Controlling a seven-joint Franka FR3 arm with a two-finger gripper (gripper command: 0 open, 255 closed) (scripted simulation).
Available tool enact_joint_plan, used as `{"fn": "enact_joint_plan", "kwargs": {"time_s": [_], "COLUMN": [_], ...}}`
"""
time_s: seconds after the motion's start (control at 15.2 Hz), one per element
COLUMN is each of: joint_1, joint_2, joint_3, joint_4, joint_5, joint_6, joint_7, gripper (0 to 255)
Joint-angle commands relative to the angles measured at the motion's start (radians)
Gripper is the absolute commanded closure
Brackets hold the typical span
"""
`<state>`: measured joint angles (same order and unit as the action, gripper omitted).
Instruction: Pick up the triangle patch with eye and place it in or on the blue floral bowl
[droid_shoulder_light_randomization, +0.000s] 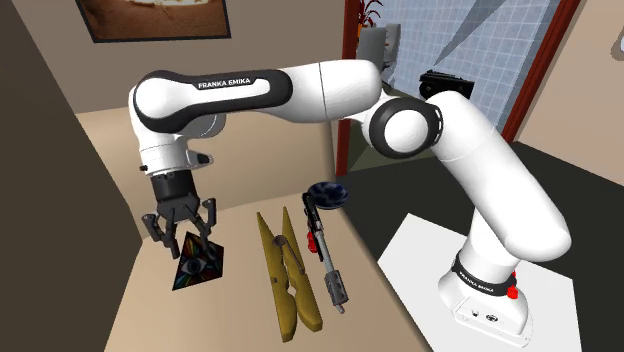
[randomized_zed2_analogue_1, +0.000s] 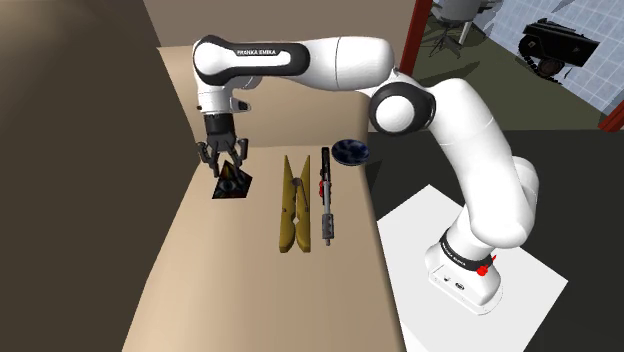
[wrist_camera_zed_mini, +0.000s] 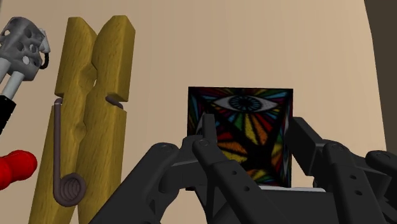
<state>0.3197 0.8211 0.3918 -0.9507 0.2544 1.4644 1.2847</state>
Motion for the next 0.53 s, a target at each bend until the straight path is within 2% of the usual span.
{"fn": "enact_joint_plan", "kwargs": {"time_s": [0.0,0.4,0.46], "joint_1": [0.002,0.015,-0.018], "joint_2": [0.003,0.024,-0.035], "joint_3": [0.001,0.005,0.006], "joint_4": [0.034,0.140,0.039], "joint_5": [0.000,-0.003,0.008], "joint_6": [-0.029,-0.106,-0.075], "joint_7": [0.010,0.041,0.015], "gripper": [255,255,255]}}
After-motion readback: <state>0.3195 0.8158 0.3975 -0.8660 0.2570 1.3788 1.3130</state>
